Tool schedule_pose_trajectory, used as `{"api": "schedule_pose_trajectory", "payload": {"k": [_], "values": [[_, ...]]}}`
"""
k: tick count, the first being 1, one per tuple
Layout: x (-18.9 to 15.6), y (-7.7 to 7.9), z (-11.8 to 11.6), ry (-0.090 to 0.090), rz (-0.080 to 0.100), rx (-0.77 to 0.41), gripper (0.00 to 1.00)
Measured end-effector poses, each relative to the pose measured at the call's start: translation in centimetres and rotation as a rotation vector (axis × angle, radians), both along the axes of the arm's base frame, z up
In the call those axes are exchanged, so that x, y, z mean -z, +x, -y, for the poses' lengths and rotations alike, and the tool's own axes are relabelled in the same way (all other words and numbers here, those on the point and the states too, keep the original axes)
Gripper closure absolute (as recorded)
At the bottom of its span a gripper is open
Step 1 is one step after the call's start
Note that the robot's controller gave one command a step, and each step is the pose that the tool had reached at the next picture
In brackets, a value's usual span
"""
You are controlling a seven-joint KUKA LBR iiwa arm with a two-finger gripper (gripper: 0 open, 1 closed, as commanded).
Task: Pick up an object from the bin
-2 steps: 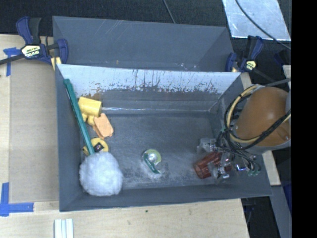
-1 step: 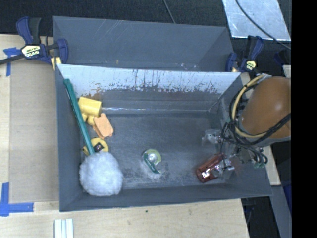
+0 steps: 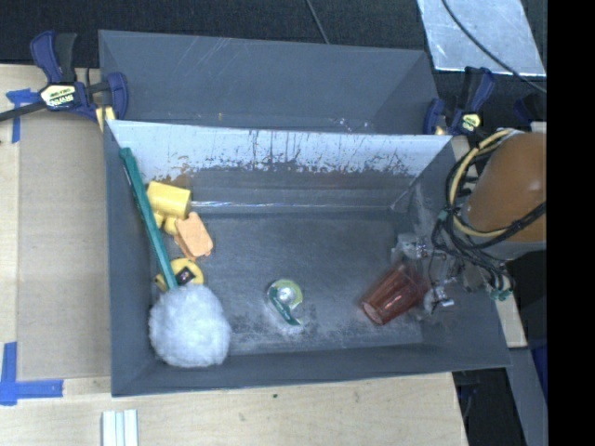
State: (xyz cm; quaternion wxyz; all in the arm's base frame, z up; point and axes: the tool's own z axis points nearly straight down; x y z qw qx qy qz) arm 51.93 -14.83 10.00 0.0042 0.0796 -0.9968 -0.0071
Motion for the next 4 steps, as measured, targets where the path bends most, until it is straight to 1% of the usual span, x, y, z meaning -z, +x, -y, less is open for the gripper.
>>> {"api": "schedule_pose_trajectory", "payload": {"k": [1, 2, 3, 4], "values": [[3.0, -2.8, -2.8, -0.013, 0.018, -0.042, 0.00], [3.0, -0.5, -2.8, -0.003, 0.008, 0.107, 1.00], [3.0, -0.5, -2.8, -0.003, 0.008, 0.106, 1.00], [2.4, -0.7, -2.8, -0.002, 0.002, 0.106, 1.00]]}}
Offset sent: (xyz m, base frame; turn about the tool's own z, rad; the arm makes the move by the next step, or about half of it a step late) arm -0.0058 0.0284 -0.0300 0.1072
